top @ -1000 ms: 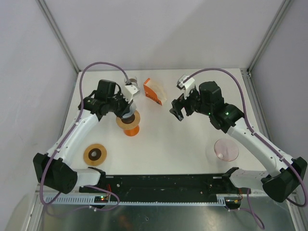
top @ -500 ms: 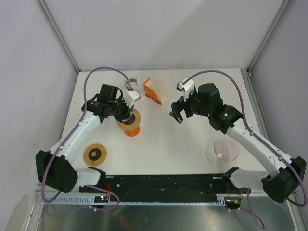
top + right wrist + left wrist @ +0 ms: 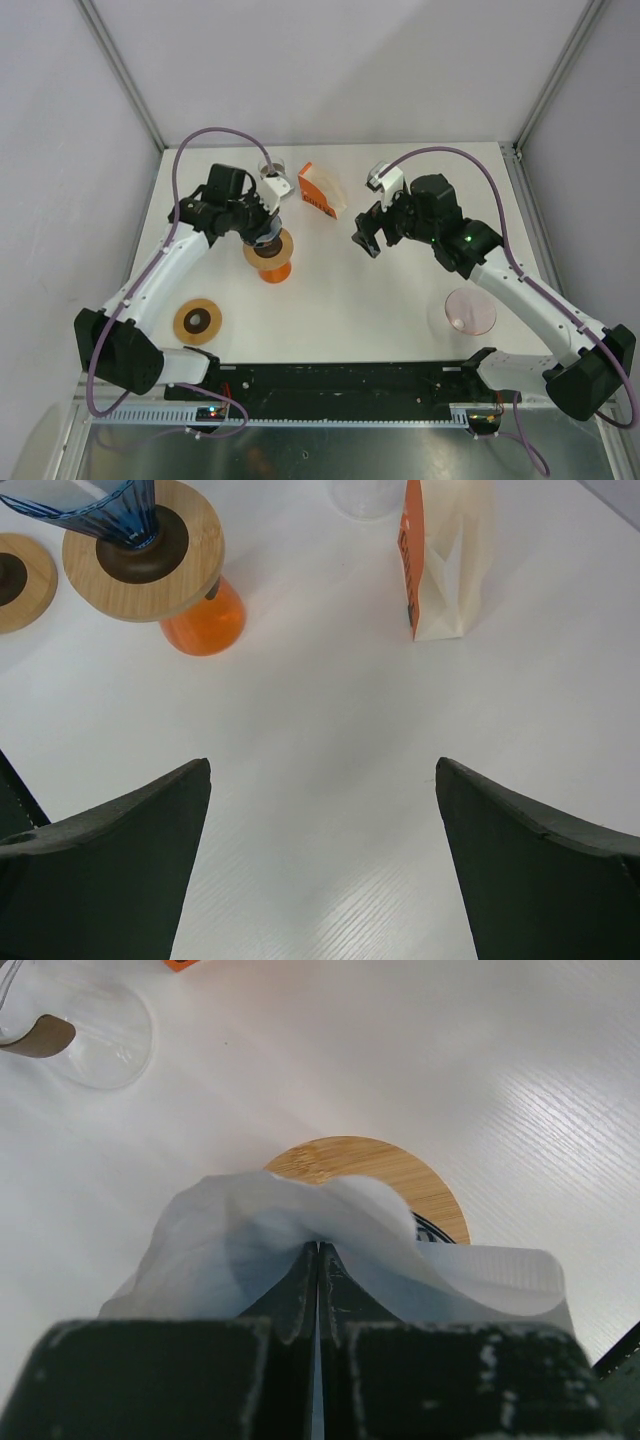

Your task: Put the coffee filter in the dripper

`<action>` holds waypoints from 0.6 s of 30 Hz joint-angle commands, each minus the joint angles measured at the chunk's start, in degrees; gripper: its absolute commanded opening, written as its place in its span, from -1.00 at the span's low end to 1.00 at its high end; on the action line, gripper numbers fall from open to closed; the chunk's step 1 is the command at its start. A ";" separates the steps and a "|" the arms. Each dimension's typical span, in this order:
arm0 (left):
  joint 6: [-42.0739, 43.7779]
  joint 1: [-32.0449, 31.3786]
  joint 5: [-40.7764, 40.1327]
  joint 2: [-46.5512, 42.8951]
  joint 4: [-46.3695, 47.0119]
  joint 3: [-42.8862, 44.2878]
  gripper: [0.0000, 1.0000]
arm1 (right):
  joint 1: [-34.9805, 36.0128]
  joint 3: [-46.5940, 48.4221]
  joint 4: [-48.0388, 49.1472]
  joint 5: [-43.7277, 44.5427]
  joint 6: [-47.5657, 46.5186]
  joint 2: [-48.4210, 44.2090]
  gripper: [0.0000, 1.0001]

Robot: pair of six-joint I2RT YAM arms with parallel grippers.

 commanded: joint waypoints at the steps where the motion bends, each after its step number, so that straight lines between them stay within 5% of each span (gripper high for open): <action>1: 0.70 -1.61 -1.17 0.14 -1.49 2.17 -0.99 | -0.04 0.02 2.49 -0.74 0.45 -0.56 0.99; 18: 1.50 -4.41 -4.77 3.84 -3.65 2.26 -0.99 | -0.11 -0.34 2.39 -1.59 -0.04 -0.31 0.99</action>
